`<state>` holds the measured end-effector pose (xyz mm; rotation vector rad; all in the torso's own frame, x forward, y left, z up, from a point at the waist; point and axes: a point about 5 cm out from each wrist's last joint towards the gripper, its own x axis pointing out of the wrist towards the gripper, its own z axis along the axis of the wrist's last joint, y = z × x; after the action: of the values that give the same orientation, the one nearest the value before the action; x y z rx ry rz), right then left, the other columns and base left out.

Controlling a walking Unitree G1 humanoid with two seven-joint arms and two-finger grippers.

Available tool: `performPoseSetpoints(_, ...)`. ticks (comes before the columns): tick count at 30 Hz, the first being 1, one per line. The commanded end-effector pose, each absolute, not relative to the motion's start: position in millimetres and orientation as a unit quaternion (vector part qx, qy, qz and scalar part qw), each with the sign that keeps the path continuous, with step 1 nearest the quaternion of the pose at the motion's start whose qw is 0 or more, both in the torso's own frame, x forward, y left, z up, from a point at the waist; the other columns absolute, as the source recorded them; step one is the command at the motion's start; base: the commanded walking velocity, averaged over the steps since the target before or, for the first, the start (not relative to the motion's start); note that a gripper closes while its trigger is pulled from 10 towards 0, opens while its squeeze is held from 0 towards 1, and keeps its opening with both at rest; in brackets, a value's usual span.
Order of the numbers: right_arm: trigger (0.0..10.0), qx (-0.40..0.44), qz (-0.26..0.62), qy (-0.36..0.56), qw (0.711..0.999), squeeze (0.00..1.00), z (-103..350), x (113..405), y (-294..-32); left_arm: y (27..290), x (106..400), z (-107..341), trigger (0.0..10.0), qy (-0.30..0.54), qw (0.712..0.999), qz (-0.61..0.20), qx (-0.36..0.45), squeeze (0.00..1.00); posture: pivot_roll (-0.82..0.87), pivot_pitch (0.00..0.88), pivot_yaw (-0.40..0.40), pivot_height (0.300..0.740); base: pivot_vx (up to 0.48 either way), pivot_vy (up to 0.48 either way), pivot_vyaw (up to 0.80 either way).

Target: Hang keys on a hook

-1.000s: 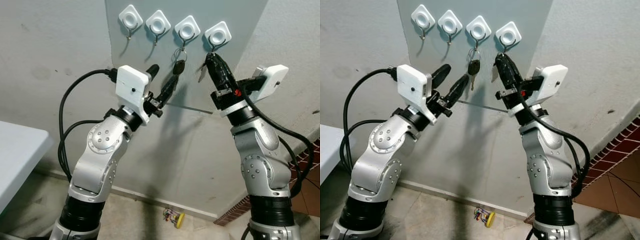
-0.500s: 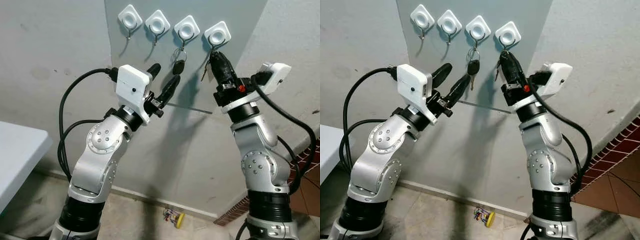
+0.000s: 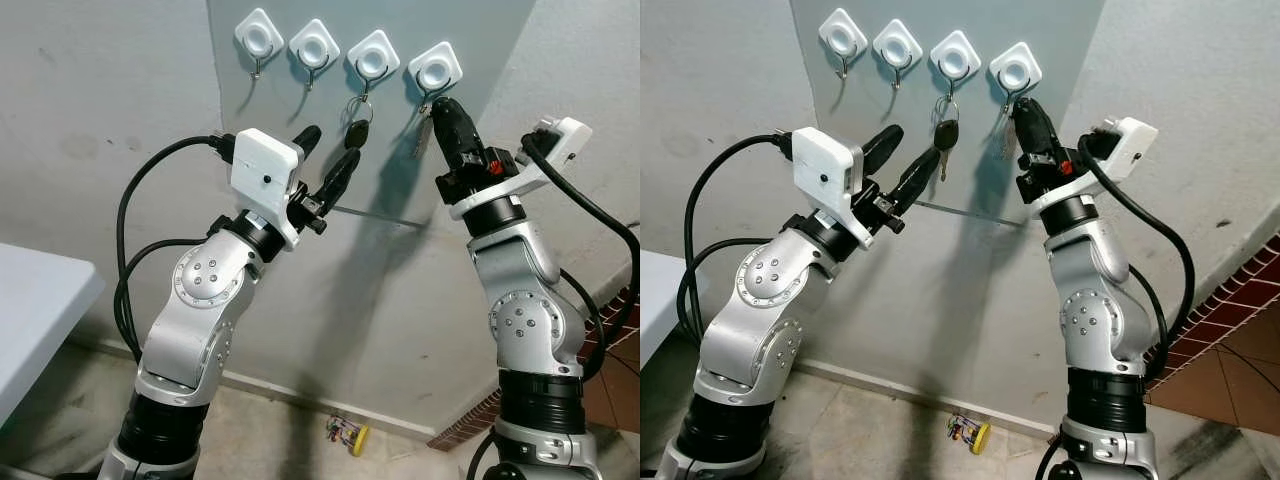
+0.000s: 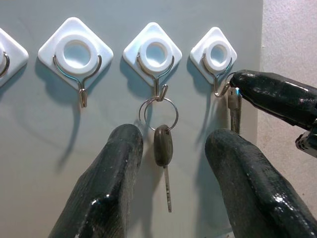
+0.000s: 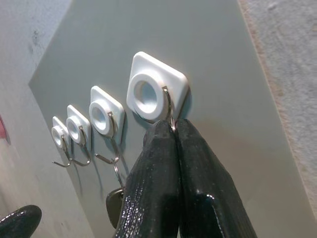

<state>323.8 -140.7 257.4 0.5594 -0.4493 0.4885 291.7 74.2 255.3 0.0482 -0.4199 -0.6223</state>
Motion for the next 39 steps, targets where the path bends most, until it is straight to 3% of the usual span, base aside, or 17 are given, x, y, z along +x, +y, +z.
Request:
performPoseSetpoints(1, 10.0, 0.271, 0.239, -0.221, 0.906, 0.00, 263, 324, -142, 75, 289, 261, 10.0, -0.216, 0.928, -0.301, 0.029, 0.00, 0.05, 0.056, -0.063, 0.740, 0.000, 0.000, 0.00)
performPoseSetpoints(8, 10.0, 0.261, 0.234, -0.201, 0.915, 0.00, 250, 320, -148, 77, 288, 261, 10.0, -0.216, 0.930, -0.296, 0.026, 0.00, 0.05, 0.061, -0.065, 0.740, 0.000, 0.000, 0.00)
performPoseSetpoints(24, 10.0, 0.276, 0.285, -0.230, 0.889, 0.00, 264, 311, -140, 77, 289, 261, 10.0, -0.214, 0.930, -0.297, 0.025, 0.00, 0.05, 0.067, -0.063, 0.740, 0.000, 0.000, 0.00)
performPoseSetpoints(39, 10.0, 0.282, 0.295, -0.231, 0.883, 0.00, 266, 310, -140, 78, 290, 262, 10.0, -0.215, 0.931, -0.295, 0.025, 0.00, 0.05, 0.067, -0.065, 0.740, 0.000, 0.000, 0.00)
